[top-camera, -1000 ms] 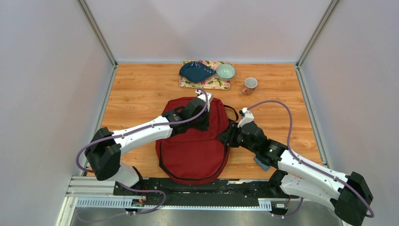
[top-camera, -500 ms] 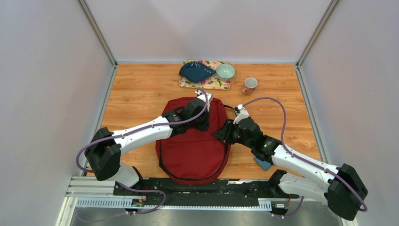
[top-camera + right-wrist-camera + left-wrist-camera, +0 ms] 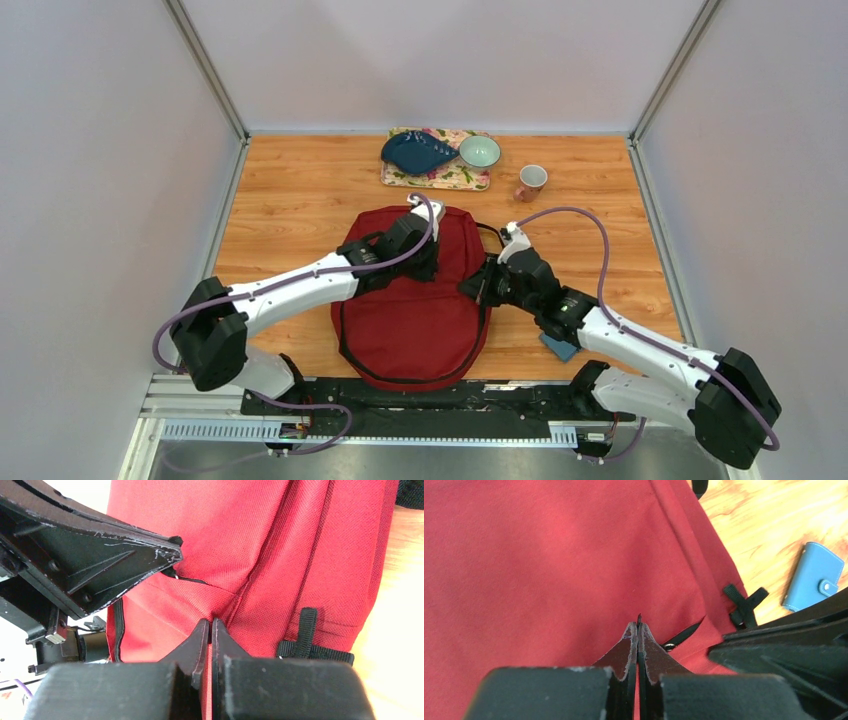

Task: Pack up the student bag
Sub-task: Unzip the student bag at the center of the board.

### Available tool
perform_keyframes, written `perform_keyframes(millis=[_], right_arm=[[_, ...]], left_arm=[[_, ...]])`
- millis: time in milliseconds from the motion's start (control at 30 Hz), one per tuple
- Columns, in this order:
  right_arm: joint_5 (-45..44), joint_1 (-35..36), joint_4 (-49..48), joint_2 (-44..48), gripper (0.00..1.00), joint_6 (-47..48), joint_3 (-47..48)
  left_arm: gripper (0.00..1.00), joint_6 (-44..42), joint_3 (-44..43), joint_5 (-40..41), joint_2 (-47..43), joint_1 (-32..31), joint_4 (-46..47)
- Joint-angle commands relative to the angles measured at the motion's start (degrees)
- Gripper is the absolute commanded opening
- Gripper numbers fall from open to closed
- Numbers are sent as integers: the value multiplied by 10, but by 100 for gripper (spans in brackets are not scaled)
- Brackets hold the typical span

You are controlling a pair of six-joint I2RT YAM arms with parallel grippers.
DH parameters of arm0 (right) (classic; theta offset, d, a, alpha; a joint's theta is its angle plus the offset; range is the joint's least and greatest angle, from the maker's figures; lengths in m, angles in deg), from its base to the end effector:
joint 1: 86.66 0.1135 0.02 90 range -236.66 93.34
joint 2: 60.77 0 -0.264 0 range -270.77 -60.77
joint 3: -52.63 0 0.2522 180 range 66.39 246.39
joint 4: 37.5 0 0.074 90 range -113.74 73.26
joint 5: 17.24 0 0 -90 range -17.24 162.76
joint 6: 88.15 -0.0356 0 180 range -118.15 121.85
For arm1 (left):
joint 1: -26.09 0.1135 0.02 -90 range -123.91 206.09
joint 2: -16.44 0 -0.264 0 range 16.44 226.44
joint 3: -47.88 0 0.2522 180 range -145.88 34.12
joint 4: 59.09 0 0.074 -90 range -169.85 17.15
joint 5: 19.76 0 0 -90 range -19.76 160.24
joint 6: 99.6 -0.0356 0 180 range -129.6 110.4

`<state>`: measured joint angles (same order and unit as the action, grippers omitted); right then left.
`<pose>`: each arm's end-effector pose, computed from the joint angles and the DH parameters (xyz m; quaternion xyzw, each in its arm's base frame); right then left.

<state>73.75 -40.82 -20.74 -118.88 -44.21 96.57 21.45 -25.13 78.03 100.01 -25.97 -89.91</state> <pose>0.1522 0.1576 0.2196 -0.0026 0.8700 0.3595 0.3373 0.2008 -0.2497 0.2574 0.1383 0.8991 -0.2261 0.3484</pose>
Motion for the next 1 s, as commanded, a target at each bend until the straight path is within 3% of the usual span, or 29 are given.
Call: perform_keyframes(millis=[0, 467, 900, 933, 967], right_arm=[[-2, -26, 14, 30, 0, 10, -4], [16, -55, 29, 54, 0, 11, -39], [21, -55, 25, 46, 0, 8, -39], [23, -55, 22, 45, 0, 10, -38], [23, -55, 21, 44, 4, 9, -37]], left_arm=[[0, -9, 26, 19, -53, 17, 4], [0, -44, 156, 37, -206, 148, -40], [0, -44, 213, 49, -285, 199, -79], [1, -43, 212, 45, -286, 200, -80], [8, -40, 211, 39, -286, 200, -81]])
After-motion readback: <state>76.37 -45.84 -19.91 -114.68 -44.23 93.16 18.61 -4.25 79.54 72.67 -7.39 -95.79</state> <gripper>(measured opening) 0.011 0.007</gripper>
